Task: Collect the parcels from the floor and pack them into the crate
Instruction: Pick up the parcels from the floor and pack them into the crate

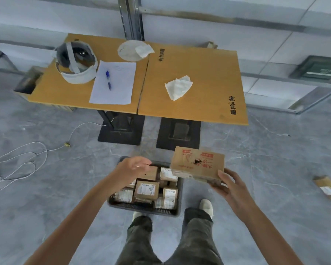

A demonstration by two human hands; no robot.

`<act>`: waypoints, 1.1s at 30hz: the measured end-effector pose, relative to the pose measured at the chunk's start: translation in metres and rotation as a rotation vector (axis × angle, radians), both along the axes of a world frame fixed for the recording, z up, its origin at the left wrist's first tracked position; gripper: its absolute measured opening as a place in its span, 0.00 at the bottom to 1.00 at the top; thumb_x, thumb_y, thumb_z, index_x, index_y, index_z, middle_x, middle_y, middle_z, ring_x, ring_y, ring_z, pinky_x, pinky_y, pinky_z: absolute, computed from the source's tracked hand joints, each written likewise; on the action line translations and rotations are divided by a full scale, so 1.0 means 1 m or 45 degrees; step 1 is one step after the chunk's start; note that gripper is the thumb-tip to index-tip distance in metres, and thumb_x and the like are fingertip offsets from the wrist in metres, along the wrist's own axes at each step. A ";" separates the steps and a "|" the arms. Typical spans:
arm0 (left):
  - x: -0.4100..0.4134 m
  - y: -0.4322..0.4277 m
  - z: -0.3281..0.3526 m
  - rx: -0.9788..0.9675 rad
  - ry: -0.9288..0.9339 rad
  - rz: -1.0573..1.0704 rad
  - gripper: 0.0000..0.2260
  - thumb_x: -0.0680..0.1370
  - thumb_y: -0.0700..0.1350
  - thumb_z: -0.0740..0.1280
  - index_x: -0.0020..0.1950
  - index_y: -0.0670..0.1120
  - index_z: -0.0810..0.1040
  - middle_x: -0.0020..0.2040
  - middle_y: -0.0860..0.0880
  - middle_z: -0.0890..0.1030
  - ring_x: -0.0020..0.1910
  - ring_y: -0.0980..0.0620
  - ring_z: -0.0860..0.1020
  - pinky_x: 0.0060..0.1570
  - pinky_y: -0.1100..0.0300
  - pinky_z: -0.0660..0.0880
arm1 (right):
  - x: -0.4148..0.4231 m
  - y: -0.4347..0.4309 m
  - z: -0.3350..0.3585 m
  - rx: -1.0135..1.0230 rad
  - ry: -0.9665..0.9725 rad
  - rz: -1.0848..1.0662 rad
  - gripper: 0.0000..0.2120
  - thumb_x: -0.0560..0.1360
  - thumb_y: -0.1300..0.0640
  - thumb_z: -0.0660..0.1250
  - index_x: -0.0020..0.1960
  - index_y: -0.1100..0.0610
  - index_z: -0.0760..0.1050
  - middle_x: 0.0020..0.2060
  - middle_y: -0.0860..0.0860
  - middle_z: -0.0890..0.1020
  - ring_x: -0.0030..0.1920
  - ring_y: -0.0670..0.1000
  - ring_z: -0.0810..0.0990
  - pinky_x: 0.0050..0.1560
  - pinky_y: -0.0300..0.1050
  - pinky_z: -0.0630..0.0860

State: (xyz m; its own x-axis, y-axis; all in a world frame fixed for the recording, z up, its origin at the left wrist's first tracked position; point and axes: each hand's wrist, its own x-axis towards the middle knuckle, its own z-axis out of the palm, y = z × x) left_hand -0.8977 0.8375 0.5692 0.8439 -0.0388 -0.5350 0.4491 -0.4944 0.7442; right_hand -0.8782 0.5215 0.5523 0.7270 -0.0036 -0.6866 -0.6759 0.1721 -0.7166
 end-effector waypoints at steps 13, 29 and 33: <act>-0.045 0.091 -0.085 -0.027 0.166 0.027 0.14 0.75 0.44 0.68 0.59 0.54 0.72 0.52 0.54 0.80 0.54 0.54 0.78 0.50 0.63 0.75 | -0.039 0.088 -0.065 -0.205 0.136 0.223 0.31 0.73 0.65 0.69 0.68 0.44 0.61 0.57 0.57 0.76 0.55 0.56 0.79 0.45 0.46 0.81; 0.016 0.082 -0.338 0.520 0.106 -0.700 0.33 0.67 0.50 0.75 0.67 0.48 0.63 0.60 0.49 0.67 0.60 0.50 0.68 0.57 0.55 0.73 | -0.002 0.174 -0.303 -0.526 0.088 0.905 0.30 0.75 0.60 0.67 0.73 0.49 0.59 0.68 0.50 0.70 0.67 0.53 0.71 0.63 0.50 0.74; -0.019 0.079 -0.436 0.808 0.058 -0.794 0.31 0.72 0.42 0.70 0.70 0.48 0.58 0.66 0.47 0.65 0.65 0.48 0.66 0.52 0.57 0.78 | -0.038 0.168 -0.392 -0.741 0.273 0.840 0.19 0.79 0.59 0.60 0.69 0.55 0.65 0.65 0.55 0.75 0.63 0.53 0.75 0.58 0.43 0.76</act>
